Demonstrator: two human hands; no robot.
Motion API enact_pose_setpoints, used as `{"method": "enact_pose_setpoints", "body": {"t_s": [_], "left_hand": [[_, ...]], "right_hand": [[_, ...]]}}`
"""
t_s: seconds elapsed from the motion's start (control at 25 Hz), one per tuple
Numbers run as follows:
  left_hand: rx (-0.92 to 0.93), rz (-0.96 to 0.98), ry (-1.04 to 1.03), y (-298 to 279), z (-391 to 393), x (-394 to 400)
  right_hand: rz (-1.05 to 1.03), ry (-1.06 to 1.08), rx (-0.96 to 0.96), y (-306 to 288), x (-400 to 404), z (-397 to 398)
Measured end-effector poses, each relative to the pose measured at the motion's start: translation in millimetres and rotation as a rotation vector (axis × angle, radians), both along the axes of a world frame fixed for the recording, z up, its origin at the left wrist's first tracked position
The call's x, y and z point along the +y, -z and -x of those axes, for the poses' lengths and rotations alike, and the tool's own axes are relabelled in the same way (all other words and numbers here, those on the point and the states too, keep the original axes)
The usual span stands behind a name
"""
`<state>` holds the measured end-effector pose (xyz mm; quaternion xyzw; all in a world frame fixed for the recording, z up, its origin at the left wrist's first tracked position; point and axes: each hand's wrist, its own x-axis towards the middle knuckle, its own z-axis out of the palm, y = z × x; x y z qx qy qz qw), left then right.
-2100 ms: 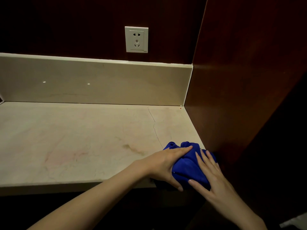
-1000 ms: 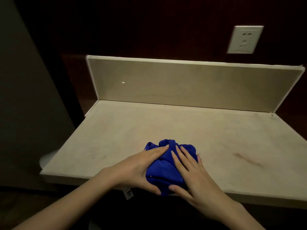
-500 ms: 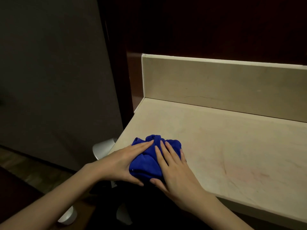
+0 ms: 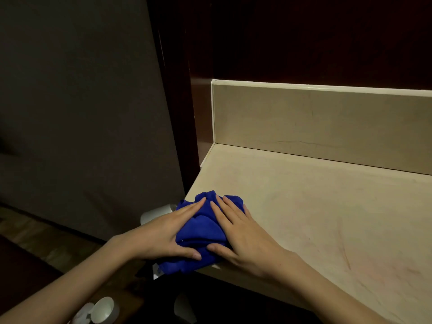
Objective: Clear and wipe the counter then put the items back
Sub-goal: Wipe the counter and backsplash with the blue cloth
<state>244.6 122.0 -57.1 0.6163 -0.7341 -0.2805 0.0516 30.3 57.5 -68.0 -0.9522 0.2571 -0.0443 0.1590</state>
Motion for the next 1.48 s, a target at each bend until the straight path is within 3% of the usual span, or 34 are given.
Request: {"method": "enact_pose_setpoints", "body": {"t_s": [0.52,0.96,1.2,1.48], "left_hand": [[-0.066,0.015,-0.139,-8.3,16.7,-97.9],[-0.244,0.020,-0.288,-4.2,37.6,-199.2],[-0.243,-0.085,-0.222,-12.1,21.0,-248.8],[-0.056,-0.109,-0.213,-14.1,27.9,-252.9]], "right_hand": [[0.007,-0.088,0.085,-15.1,-128.2,-10.1],[-0.149,-0.095,0.076,-17.5,-246.2,-19.3],[-0.104,-0.008,-0.002,-11.9,-265.9,-14.7],[-0.097,0.067,-0.087,-7.6,-252.4,0.8]]}}
